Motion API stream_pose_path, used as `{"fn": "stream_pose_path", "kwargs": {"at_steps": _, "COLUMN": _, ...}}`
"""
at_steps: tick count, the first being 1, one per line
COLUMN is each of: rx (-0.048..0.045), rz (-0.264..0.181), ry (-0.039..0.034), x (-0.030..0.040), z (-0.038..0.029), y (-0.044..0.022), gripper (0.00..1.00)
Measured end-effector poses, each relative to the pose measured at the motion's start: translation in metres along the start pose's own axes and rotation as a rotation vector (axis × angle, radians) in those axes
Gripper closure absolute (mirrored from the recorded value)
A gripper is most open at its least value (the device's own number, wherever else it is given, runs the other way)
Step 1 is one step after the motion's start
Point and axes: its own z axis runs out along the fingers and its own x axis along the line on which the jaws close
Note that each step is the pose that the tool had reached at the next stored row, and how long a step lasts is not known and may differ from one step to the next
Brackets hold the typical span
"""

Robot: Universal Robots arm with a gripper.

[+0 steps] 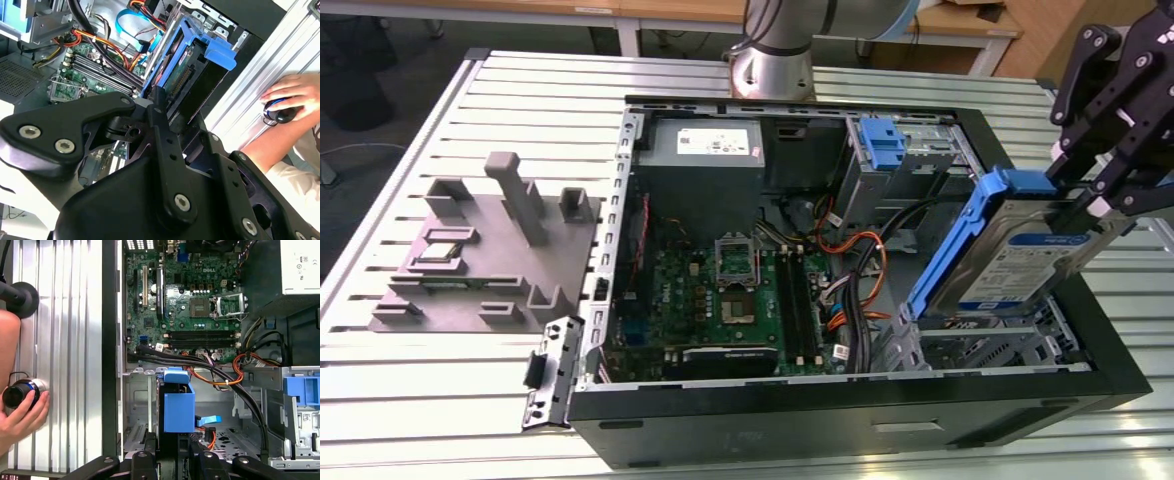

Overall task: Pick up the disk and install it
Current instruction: 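Insert the disk into the insertion slot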

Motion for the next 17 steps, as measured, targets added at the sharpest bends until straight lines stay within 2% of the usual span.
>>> {"fn": "stream_pose_path", "kwargs": {"at_steps": 10, "rx": 0.0000, "rz": 0.000, "ry": 0.0002, "x": -0.0001, "z": 0.0087, "y": -0.0005, "gripper": 0.65}}
{"fn": "stream_pose_path", "kwargs": {"at_steps": 17, "rx": -0.0001, "rz": 0.000, "ry": -0.0009, "x": 0.0000, "z": 0.0081, "y": -0.0003, "gripper": 0.65}}
